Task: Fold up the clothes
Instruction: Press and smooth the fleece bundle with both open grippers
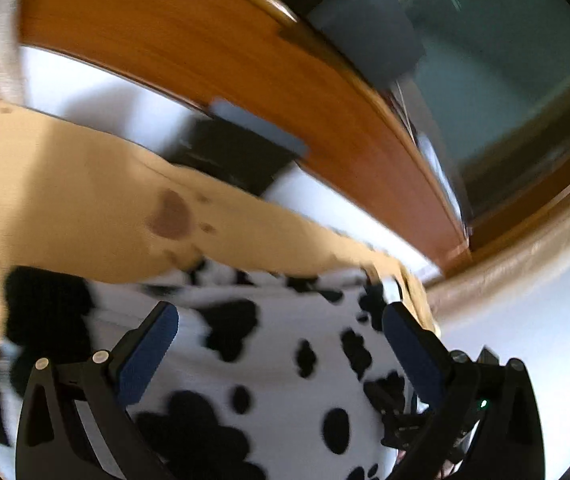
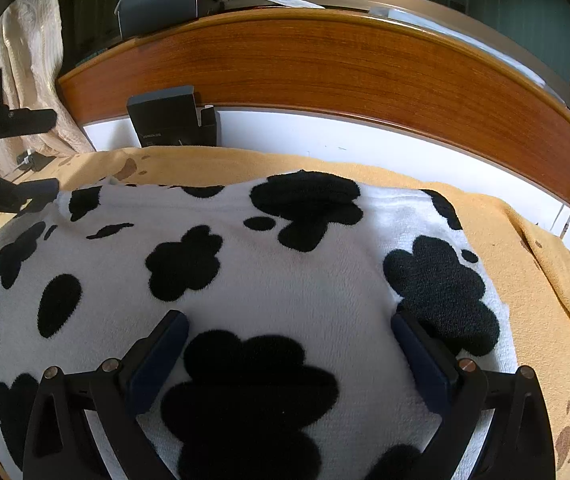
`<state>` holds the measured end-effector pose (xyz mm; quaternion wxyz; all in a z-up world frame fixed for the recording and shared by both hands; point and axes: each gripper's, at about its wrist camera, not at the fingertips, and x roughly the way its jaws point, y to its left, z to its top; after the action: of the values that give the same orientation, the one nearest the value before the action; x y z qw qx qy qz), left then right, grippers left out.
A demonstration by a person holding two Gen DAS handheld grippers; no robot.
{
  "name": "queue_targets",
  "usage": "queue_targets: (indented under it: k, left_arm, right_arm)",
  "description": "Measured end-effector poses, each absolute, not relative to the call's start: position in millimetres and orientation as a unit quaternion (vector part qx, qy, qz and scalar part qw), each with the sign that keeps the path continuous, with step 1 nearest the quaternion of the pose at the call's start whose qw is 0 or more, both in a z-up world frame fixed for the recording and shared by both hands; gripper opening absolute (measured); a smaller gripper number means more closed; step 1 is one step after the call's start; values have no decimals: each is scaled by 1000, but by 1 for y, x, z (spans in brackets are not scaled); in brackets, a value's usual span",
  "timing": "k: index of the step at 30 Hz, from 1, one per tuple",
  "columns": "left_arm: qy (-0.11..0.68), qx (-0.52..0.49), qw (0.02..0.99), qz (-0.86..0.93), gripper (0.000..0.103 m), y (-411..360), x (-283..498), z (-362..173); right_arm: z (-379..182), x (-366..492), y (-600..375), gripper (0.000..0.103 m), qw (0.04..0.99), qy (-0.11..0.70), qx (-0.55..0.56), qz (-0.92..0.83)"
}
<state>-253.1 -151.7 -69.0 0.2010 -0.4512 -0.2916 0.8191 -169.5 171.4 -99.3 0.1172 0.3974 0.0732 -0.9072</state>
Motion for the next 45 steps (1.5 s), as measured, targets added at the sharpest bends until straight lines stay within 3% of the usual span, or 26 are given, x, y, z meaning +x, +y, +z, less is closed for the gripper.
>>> queue_targets:
  k: [8, 15, 18, 21, 32, 45]
  left_arm:
    - [-287, -462, 169, 822, 103, -145, -275, -87]
    - [-338, -435, 172, 816, 103, -160, -244, -75]
    - [-314, -419, 181, 833, 103, -159, -212, -60]
    - [-231, -426, 140, 864, 103, -151, -183, -56]
    - [-68, -403, 72, 910, 102, -140, -148, -90]
    - [-27, -419, 44, 907, 102, -127, -144, -84]
  right_arm:
    - [-100, -168, 171, 103, 117, 72, 398, -907]
    - [-99, -167, 171, 103, 118, 69, 399, -907]
    - [-99, -167, 171, 103, 118, 68, 400, -906]
    - [-99, -167, 171, 103, 119, 66, 400, -907]
    - [-99, -174, 186, 103, 112, 69, 404, -905]
    - [-93, -172, 191, 103, 123, 58, 413, -900]
